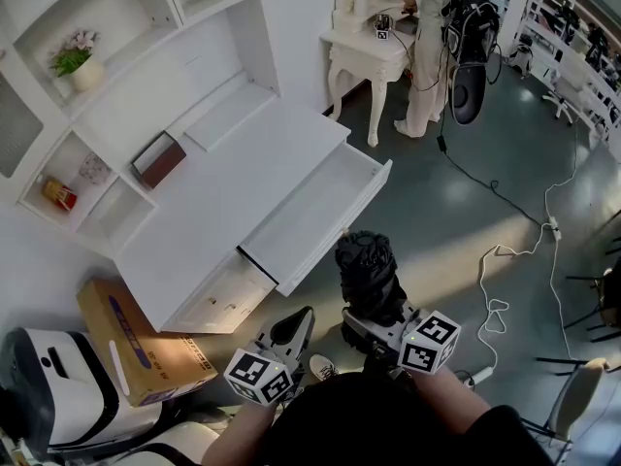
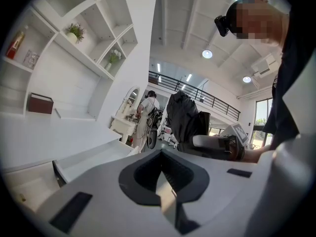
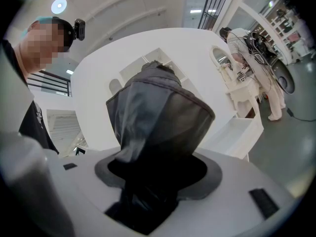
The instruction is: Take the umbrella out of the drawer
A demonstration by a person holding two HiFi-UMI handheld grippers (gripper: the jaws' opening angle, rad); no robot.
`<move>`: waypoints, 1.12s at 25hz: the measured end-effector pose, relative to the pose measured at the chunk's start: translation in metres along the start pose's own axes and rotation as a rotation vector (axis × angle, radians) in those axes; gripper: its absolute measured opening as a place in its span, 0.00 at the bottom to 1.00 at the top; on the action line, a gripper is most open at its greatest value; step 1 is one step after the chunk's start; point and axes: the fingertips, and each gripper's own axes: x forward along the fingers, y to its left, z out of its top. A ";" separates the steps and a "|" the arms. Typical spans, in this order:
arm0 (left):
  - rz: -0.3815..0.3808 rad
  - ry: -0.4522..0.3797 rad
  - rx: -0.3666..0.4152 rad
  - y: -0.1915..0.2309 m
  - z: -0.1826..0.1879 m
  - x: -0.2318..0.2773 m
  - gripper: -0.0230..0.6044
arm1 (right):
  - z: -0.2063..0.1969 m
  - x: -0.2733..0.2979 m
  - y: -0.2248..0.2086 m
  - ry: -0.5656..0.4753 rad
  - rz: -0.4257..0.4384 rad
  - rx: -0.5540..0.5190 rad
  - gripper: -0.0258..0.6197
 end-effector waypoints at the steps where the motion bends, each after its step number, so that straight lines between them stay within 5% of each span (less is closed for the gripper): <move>1: -0.001 0.000 0.001 -0.001 -0.001 0.000 0.04 | -0.001 0.000 0.000 0.000 0.002 -0.001 0.42; 28: 0.001 0.003 0.014 -0.005 -0.008 -0.019 0.04 | -0.014 0.005 0.017 0.018 0.021 -0.035 0.42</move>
